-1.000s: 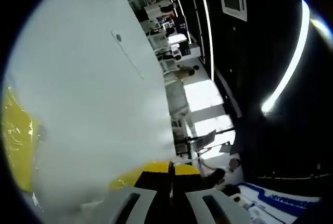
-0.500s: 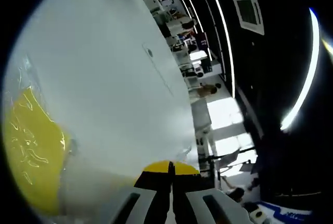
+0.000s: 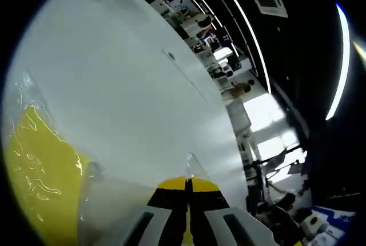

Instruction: Compare the silicone blocks by pressing each to a similar depth, holding the contact briefly, and releasing to observe deformation and rebound differences across the visible hardness samples.

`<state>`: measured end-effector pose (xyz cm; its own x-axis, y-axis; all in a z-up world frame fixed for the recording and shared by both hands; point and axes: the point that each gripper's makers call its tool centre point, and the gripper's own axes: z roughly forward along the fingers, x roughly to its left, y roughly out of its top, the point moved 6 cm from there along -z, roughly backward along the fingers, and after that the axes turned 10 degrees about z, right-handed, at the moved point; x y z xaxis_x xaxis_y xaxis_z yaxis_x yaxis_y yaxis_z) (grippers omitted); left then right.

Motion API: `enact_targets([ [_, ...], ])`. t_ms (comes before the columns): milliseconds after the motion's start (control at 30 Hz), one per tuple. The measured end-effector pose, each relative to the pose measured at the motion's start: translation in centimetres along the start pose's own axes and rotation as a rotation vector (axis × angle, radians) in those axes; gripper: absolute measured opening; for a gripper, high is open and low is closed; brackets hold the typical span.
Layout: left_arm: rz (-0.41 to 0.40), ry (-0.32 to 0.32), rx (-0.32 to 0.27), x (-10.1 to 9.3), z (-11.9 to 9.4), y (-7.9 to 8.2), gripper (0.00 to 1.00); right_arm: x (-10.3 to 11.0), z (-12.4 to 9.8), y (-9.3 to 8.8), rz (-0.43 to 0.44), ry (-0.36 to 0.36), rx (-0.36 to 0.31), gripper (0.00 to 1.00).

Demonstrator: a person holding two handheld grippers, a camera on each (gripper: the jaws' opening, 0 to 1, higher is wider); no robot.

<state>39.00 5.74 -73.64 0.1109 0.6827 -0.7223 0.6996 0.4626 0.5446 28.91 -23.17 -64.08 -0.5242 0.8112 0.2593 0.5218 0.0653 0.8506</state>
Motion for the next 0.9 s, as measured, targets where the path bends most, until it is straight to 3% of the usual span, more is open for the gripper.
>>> enact_targets([
  [167,0.079,0.087,0.042,1.3,0.0,-0.7,0.0,0.1,0.3,-0.1,0.006,0.007,-0.001,0.97],
  [367,0.169,0.136,0.078,1.7,0.5,-1.0,0.0,-0.1,0.5,0.0,0.007,0.005,-0.004,0.97],
  [500,0.171,0.142,0.087,2.0,0.7,-0.9,0.0,-0.1,0.6,0.3,0.031,0.006,-0.007,0.97],
  [733,0.248,0.155,0.087,2.0,0.7,-0.9,0.0,0.1,1.1,0.2,0.024,0.016,-0.009,0.97],
  [833,0.361,0.174,0.088,1.8,0.6,-0.6,0.04,0.2,1.2,0.3,0.023,0.02,-0.015,0.97],
  [900,0.354,0.169,0.085,1.6,0.5,-0.4,0.16,0.1,1.4,0.4,0.029,0.021,-0.014,0.97],
])
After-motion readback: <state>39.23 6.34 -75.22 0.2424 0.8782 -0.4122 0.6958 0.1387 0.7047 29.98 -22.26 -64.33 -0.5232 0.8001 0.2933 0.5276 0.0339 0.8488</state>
